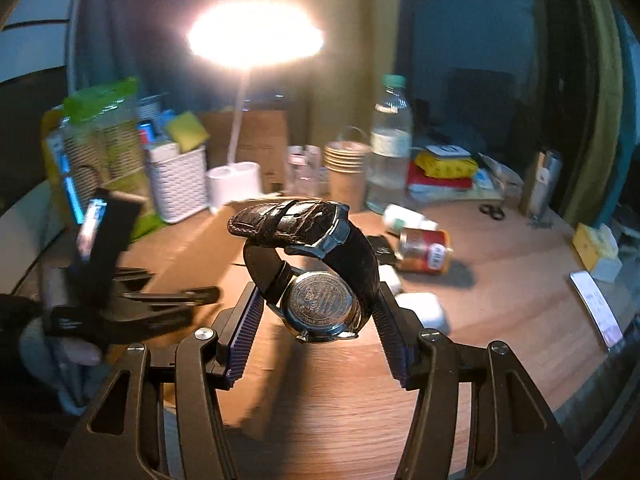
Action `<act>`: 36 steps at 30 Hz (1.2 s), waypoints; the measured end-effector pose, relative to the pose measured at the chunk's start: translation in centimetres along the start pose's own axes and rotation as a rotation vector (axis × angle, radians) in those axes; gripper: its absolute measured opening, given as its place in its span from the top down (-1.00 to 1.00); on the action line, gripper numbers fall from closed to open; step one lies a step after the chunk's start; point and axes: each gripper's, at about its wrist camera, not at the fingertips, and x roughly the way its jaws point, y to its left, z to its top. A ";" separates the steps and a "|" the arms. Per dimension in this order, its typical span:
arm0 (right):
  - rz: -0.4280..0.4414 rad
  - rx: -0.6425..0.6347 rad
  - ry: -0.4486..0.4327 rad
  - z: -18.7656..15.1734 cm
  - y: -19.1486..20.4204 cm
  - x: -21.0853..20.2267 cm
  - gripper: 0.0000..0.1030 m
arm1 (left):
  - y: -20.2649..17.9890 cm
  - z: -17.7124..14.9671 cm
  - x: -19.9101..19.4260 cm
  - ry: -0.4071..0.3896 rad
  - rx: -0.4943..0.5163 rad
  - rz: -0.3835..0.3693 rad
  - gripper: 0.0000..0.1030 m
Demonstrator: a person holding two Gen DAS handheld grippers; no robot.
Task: Organize rigid objects
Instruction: 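Lift the black-strapped watch with the right tool and lower it into the box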
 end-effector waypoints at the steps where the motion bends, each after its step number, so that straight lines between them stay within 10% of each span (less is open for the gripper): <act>1: 0.010 -0.004 0.001 0.0 0.4 0.0 -0.14 | -0.1 0.0 0.0 0.000 0.000 0.001 0.46; 36: 0.196 -0.075 0.116 -2.8 4.6 3.8 -0.16 | -0.1 0.1 0.0 0.001 -0.002 -0.002 0.46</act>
